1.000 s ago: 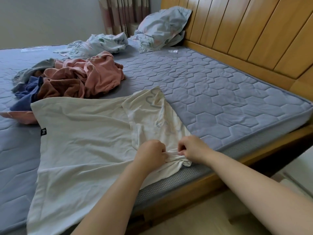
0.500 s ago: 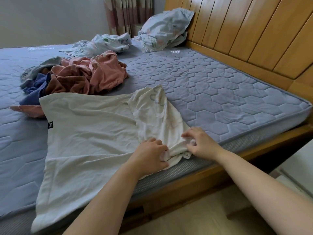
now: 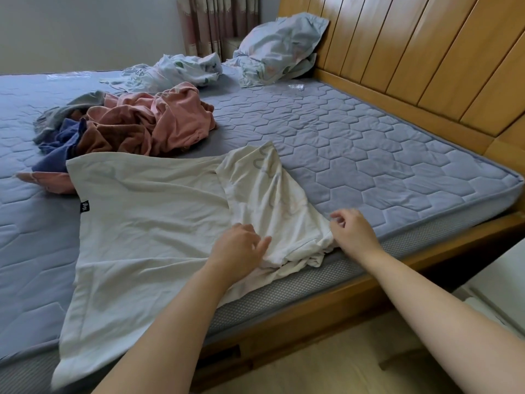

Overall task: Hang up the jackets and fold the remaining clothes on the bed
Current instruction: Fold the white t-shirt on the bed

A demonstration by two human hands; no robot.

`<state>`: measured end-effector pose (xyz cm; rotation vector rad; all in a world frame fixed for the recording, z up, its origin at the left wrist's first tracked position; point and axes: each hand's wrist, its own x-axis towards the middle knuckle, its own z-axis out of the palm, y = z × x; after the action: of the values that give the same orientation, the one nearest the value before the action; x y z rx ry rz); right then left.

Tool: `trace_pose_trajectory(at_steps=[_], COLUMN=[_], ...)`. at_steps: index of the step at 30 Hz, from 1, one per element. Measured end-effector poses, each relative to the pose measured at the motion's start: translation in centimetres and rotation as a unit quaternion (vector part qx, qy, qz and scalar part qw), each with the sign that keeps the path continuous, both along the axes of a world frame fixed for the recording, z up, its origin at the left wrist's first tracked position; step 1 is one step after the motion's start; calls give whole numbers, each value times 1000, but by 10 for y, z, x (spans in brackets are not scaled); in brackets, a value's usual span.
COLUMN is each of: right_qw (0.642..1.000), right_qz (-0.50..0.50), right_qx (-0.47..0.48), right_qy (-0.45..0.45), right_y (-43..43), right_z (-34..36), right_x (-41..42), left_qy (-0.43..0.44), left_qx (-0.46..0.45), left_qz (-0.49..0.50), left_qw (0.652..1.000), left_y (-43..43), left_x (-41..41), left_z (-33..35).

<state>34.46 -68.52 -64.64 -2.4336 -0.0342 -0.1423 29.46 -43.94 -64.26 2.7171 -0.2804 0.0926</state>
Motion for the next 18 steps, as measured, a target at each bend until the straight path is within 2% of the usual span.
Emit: trace_pose_trajectory(at_steps=[2,5,7,9,10,12,15,17,18], right_qw=[988,969,967,954,950,954,923,898,903], right_qz=[-45,-21,-40,-104,-131,-180,-284,-354,-366], right_qx=[42,22,101,223,249,233,259,260,225], right_qy=[141,247,229,172,134,63,0,-11,10], right_y=[6,12,10,6,3,-5,-25,-48,-59], right_z=[6,12,15,25,30,38,44,41,37], right_x=[9,13,17,23,26,35,41,45,48], left_qy=[-18,100,138,129,121,115,117,127,137], left_qx=[49,128,127,91,73,47,25,31,50], left_qz=[27,-19,-1,36,51,58,34,-2,-21], left_qw=[998,987,982,987,989,991,992,991,989], left_y=[4,10,9,3,-4,-22,-56,-77,-86], left_x=[4,4,6,11,12,17,29,38,42], left_z=[-5,-22,-30,-29,-28,-26,-20,-15,-13])
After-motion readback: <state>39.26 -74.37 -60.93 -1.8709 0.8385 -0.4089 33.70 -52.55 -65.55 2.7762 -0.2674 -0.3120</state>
